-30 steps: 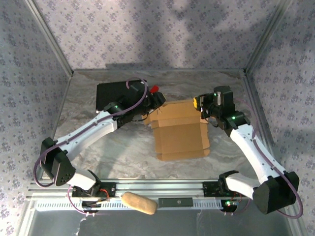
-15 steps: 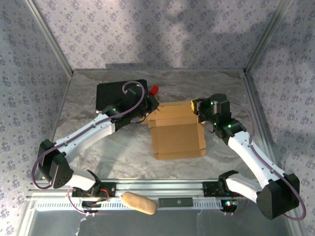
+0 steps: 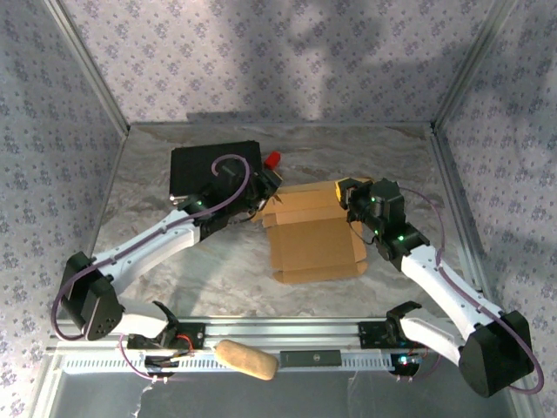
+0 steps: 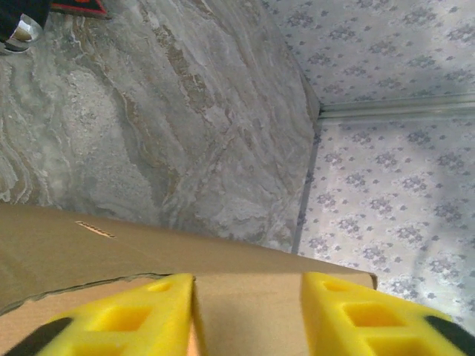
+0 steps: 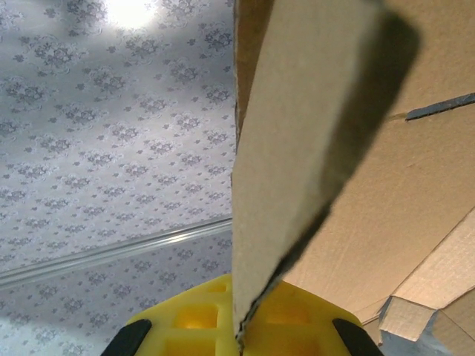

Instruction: Fold the paper box

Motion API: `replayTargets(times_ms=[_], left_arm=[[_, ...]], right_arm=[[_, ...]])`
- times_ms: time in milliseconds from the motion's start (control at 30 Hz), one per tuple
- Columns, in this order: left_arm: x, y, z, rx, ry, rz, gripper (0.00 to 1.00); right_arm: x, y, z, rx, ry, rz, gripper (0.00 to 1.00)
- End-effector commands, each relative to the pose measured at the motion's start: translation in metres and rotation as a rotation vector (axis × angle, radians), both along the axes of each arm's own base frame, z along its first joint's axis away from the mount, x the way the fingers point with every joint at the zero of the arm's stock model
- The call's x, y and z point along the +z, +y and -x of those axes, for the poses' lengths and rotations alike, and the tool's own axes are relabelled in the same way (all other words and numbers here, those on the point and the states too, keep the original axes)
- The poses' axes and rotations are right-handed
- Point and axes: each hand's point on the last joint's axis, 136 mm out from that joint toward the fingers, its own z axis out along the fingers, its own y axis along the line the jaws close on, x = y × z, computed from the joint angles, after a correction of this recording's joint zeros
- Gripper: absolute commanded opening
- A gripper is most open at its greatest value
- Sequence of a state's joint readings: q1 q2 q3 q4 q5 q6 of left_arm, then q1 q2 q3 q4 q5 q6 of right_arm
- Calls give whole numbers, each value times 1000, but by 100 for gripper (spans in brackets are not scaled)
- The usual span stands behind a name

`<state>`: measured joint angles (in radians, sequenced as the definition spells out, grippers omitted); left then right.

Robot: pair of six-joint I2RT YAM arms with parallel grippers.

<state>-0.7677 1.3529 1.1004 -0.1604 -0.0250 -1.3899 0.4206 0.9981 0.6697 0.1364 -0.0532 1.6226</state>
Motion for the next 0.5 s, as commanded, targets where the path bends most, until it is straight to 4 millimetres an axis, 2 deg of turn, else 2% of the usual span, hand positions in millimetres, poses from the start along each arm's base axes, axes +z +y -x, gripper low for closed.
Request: replayTargets(times_ms=[0, 67, 233, 467], left_arm=[[39, 12, 13, 23, -45, 62, 48], [39, 22, 17, 40, -47, 43, 51], [37, 32, 21, 55, -44, 27, 59], [25, 24, 19, 29, -16, 23, 60]], right_arm=[[14, 2, -2, 14, -59, 1, 0], [14, 3, -3, 14, -58, -6, 0], [11, 6, -5, 25, -42, -1, 0], [10, 7, -7, 25, -37, -5, 0]])
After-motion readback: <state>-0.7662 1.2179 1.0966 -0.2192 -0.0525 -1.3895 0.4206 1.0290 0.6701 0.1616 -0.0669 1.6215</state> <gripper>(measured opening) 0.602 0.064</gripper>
